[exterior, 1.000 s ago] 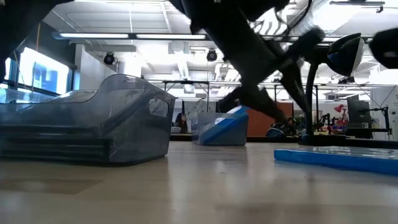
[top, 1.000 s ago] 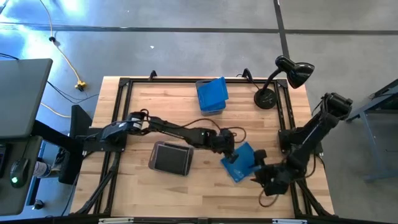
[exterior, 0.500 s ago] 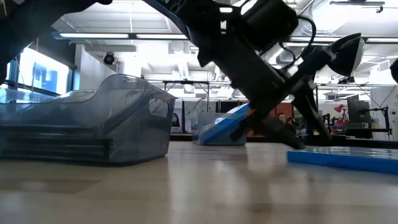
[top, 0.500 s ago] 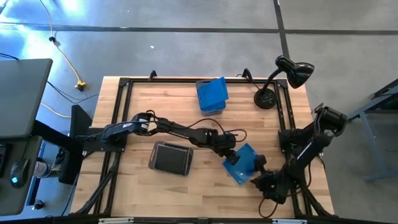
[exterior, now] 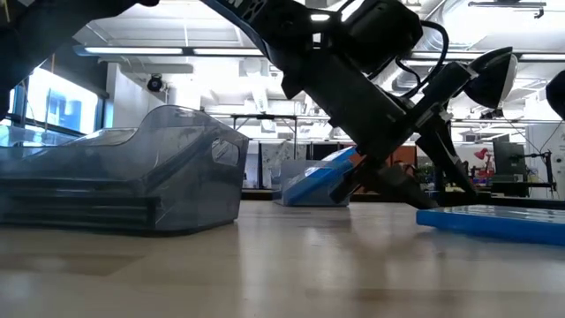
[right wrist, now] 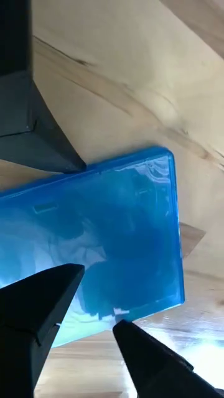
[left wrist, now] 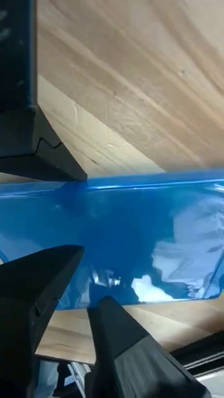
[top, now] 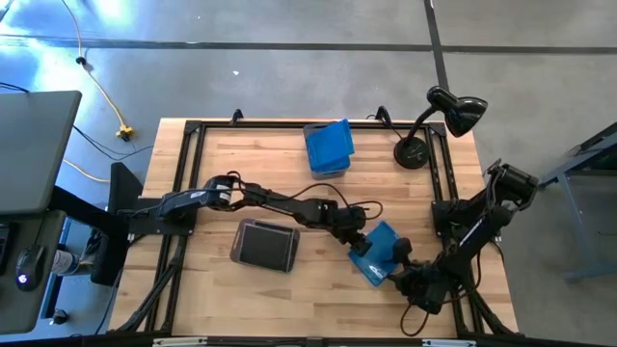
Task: Pick & place jewel cases by type
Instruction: Put the blue CD case into the top black bin
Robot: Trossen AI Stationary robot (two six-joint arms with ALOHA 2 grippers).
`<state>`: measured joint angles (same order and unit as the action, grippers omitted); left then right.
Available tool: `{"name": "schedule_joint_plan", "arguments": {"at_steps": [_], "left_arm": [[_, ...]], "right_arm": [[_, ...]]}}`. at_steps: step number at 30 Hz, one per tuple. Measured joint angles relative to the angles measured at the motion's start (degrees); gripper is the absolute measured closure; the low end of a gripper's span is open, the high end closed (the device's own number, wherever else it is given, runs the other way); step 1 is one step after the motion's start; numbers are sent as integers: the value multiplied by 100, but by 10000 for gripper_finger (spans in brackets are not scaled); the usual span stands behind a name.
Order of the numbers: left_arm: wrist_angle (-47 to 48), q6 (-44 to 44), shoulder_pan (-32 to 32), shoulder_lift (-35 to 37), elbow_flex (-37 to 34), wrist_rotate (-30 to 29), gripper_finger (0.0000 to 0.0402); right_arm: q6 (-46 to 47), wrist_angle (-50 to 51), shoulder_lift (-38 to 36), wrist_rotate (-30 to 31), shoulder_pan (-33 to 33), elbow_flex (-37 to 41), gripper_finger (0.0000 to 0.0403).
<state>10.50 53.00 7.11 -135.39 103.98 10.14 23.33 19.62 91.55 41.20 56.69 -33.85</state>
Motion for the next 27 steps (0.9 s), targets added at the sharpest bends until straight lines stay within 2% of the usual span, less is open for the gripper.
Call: {"name": "schedule_joint_plan", "arguments": {"at_steps": [4, 10, 18, 21, 27], "left_arm": [[-36, -145, 9, 18, 5, 9, 231], [136, -283, 7, 98, 415, 13, 231], [1245, -389, -30, 94, 998, 436, 231], [1556, -451, -37, 79, 1029, 569, 231], [1511, -274, -67, 74, 966, 733, 231]], "right_arm": [[-24, 9, 0, -5, 0, 0, 156], [59, 4, 1, 36, 29, 5, 156], [-79, 135, 24, 638, 411, 41, 175], [150, 204, 24, 637, 457, 44, 187], [416, 340, 22, 566, 457, 35, 196]]}}
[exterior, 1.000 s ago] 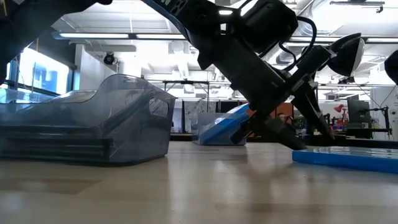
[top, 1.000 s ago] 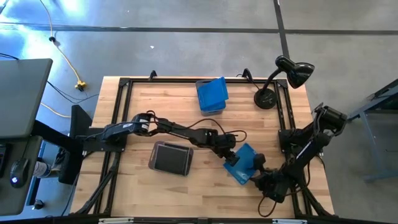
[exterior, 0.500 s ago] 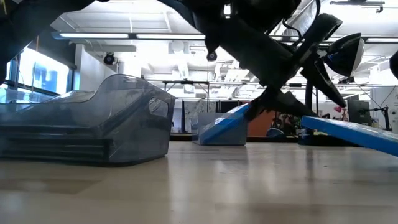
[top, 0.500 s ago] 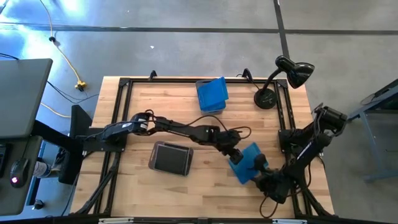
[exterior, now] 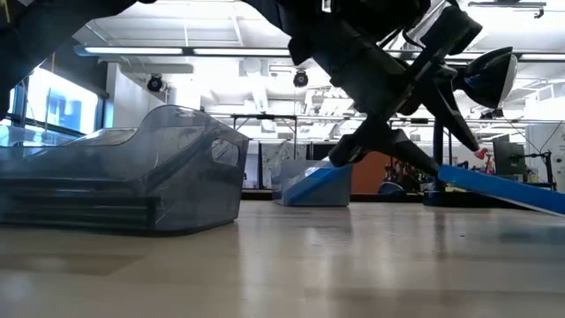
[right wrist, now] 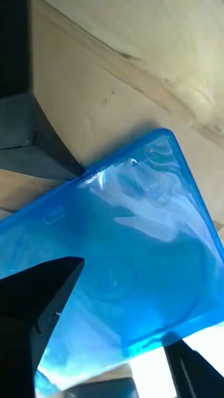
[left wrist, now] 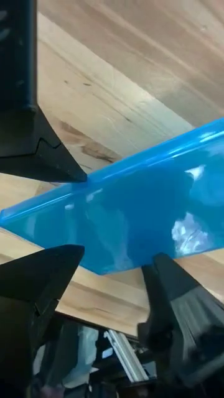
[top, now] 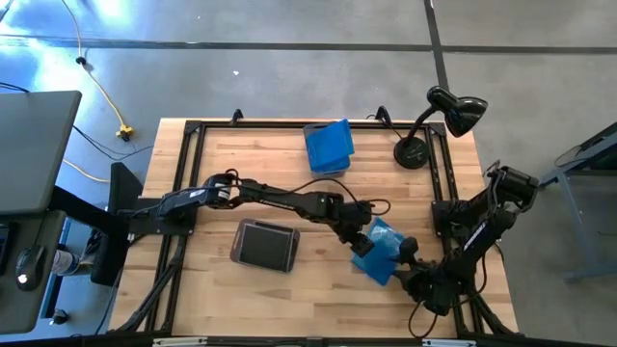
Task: Pick & place jewel cases by type
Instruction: Put the blue CD case into the top black bin
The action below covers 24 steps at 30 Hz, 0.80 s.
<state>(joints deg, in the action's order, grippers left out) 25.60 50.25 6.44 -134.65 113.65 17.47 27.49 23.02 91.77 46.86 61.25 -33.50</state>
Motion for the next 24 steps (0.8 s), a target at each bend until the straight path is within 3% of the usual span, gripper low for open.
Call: {"name": "schedule_joint_plan", "arguments": {"at_steps": [5, 11, 20, 24], "left_arm": [[-15, 121, 3, -7, -4, 1, 231], [3, 415, 4, -7, -5, 54, 231], [97, 1258, 57, -31, -9, 892, 231], [335, 1704, 68, -35, -9, 858, 232]], "right_arm": [[-516, -9, -7, -28, 0, -7, 190], [-402, -6, -9, 153, 0, -7, 179], [-372, 56, -9, 176, -2, -4, 182], [-324, 81, -9, 332, -17, 0, 182]]}}
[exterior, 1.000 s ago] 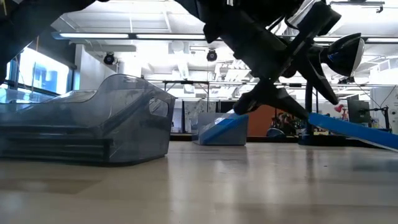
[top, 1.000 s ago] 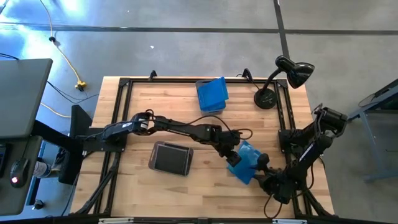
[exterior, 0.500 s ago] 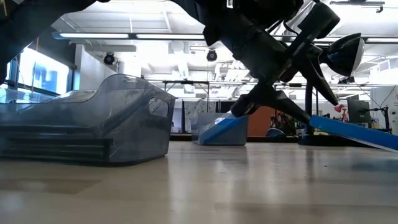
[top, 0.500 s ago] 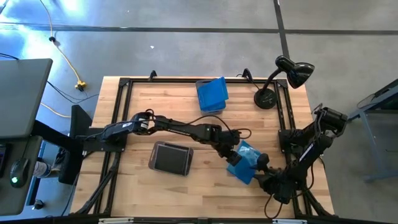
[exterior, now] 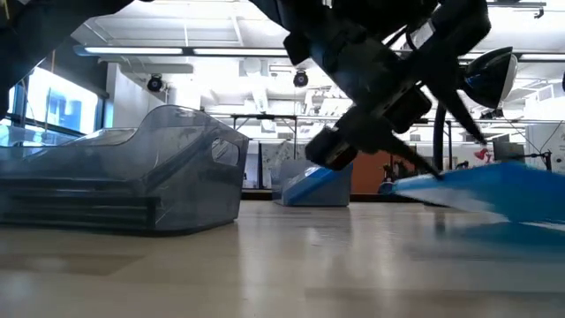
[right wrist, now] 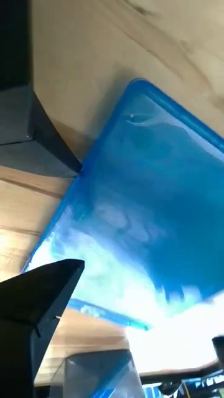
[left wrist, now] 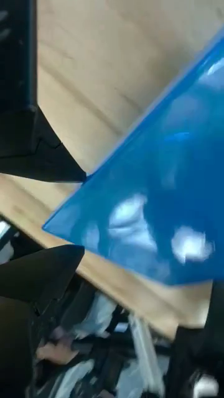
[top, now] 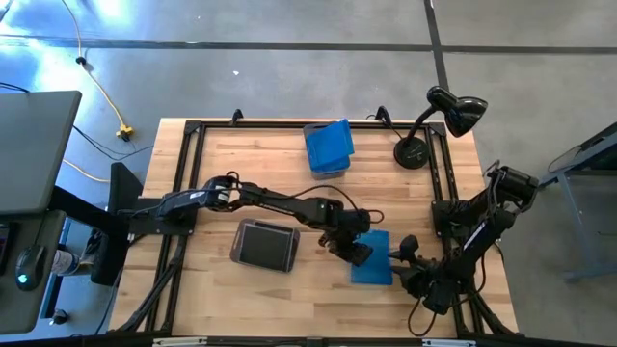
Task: Pick & place jewel cases by type
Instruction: Put the blue CD case into the top black bin
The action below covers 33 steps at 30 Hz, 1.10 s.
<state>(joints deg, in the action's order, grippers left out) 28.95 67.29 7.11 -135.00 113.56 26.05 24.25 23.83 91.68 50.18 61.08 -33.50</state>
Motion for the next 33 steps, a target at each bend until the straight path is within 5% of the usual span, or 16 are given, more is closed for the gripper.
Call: {"name": "schedule_joint_plan", "arguments": {"at_steps": [9, 33], "left_arm": [[120, 201, -40, -233, -2, -717, 232], [-776, 522, -48, -575, -6, -72, 231]], "right_arm": [[141, -110, -6, 96, -7, -11, 183], [-31, -253, -20, -320, 17, -31, 183]]}}
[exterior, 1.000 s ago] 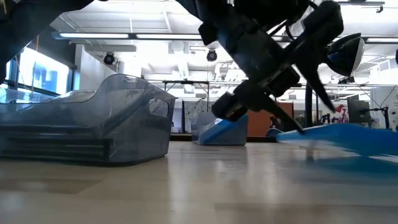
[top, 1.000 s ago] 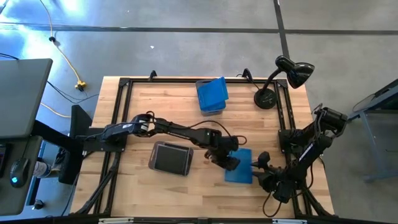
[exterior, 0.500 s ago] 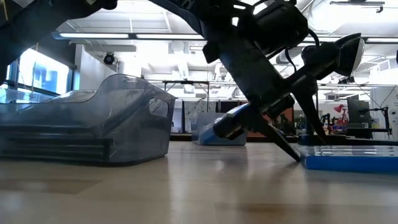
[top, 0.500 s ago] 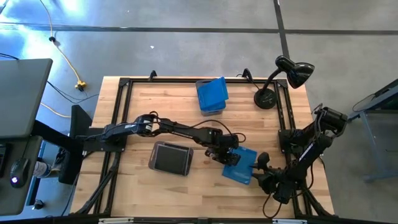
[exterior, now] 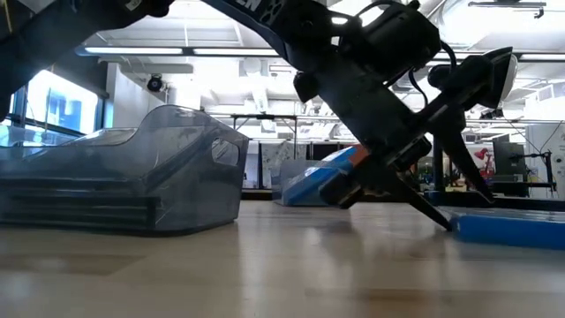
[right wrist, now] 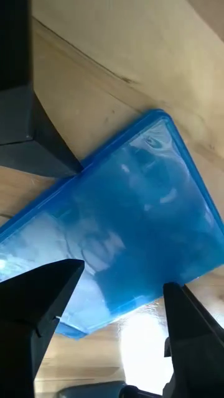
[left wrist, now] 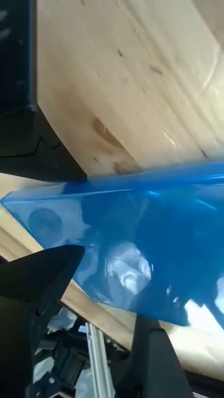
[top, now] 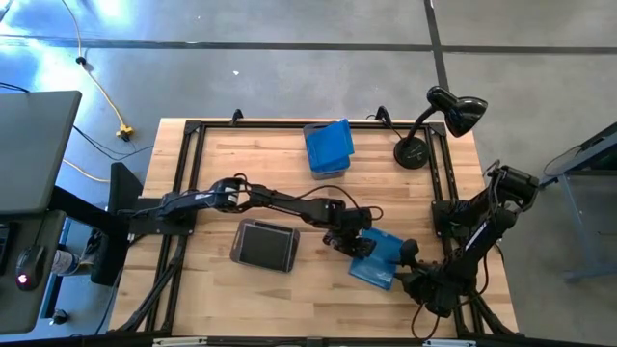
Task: Pick & place jewel cases by type
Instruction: Put the blue CD case into the top black bin
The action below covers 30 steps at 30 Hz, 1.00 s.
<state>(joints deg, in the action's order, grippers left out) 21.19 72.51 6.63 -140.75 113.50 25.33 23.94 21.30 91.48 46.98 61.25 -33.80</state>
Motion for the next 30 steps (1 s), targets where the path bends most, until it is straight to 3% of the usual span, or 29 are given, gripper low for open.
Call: {"name": "schedule_joint_plan", "arguments": {"at_steps": [6, 11, 18, 24, 30], "left_arm": [[-468, -33, 45, -36, 81, 112, 231], [-1613, -37, 29, -18, 94, 271, 231], [-1280, -112, 26, -17, 94, 154, 232], [-240, -326, 22, -15, 91, -48, 232], [-177, -484, 20, -13, 91, -58, 232]], "right_arm": [[7, 28, 15, 183, -57, 24, 183], [5, -2, 13, 420, -81, 20, 183], [64, -13, 13, 336, -59, 20, 183], [59, 2, 13, 288, -59, 20, 183], [7, 2, 13, 291, -55, 20, 183]]}}
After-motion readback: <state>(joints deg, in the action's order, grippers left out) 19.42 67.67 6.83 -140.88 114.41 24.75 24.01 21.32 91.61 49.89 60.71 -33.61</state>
